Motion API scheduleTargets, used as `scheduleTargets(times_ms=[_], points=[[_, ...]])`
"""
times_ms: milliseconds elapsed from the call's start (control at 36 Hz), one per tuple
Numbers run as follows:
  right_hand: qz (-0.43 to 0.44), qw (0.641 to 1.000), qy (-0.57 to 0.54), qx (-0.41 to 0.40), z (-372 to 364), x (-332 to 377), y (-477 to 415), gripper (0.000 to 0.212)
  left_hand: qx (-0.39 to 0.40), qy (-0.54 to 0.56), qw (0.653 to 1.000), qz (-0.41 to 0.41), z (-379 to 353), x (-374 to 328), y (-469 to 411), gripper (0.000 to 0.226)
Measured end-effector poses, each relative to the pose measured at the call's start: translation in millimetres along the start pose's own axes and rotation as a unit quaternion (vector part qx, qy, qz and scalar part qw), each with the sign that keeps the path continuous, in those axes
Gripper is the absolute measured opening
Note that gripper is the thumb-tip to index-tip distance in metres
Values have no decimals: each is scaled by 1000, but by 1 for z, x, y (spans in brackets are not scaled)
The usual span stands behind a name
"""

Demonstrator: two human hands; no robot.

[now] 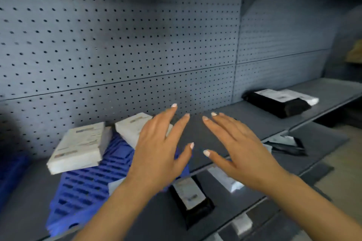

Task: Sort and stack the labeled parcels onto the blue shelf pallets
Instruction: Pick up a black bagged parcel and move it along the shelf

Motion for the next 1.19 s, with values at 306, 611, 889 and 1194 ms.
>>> scheduleTargets(times_ms=[306,611,889,1194], points=[[-133,986,96,34,91,-160,113,67,41,93,992,-69,-104,-180,-75,60],[-231,964,128,18,123,-273,160,66,63,145,982,-100,-189,-272,-152,59],[-248,957,151,23,119,-384,137,65,14,123,981,-149,-264,-311,-240,54],[-244,955,151,75,95,-500,94,63,75,103,988,-89,-341,-317,-306,56]])
Point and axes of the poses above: each hand's wrist, its own y-axis away from the middle knuckle, its own z-axis out of the back of the hand, x = y × z, the point moved 4 cm from there along -y, towards the middle knuckle, and after that the axes turned 8 degrees about -y, right-handed, at the moved point
